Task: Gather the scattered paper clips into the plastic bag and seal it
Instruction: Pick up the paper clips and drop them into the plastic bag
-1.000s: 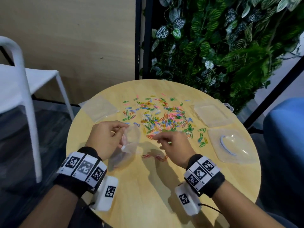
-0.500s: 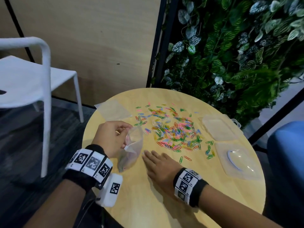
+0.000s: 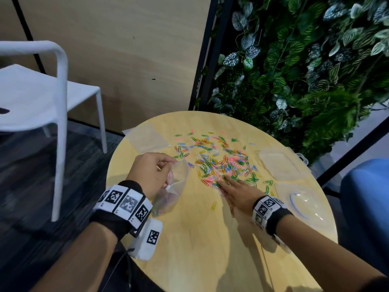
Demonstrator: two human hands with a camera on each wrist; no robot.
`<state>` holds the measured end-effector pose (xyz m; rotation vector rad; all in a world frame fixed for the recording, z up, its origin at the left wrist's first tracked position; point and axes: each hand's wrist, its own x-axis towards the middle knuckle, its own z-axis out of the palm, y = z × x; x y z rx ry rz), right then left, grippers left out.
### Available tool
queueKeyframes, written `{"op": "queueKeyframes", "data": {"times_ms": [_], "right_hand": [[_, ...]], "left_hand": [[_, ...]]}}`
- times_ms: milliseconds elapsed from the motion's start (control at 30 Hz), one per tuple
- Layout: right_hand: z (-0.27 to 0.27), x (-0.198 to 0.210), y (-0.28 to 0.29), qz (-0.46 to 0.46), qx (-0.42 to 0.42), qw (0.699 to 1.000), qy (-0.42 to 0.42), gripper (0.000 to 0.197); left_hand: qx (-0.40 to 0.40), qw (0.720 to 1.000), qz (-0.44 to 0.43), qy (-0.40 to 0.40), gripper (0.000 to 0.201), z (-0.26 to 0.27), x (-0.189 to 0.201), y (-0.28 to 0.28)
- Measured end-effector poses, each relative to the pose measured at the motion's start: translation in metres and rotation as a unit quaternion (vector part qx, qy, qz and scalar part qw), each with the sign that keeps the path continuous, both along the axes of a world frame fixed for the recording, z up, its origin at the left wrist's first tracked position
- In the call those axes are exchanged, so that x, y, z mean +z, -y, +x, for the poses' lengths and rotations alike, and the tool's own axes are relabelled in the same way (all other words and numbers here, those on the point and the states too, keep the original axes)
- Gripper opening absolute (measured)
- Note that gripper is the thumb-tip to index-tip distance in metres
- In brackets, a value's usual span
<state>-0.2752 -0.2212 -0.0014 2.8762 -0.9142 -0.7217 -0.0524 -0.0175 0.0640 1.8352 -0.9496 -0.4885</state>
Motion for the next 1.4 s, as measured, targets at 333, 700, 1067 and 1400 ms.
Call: {"op": "queueKeyframes", "data": {"times_ms": [333,700,1067,1400], "right_hand": [[-0.003,-0.002,-0.010,-0.014,-0.075,0.968,0.238,0.023],[-0.016,0.056,-0.030,0.522,-0.406,0.440,0.608,0.015],[0.031,0.027,-0.074,0.482,-0.345,0.603,0.534,0.027],[0.027,0.043,-0.070,0.148,-0.031,0.857,0.493,0.030]], "left_hand": [[-0.029,0.999,0.023,-0.005,0.019,-0.017,-0.002,0.013],[-0.093,0.994,0.061,0.009,0.019,-0.056,-0.025,0.033],[-0.068,0.997,0.020,0.007,0.019,-0.077,-0.024,0.046],[-0.063,0.998,-0.016,-0.010,0.019,-0.074,-0.015,0.045]]}}
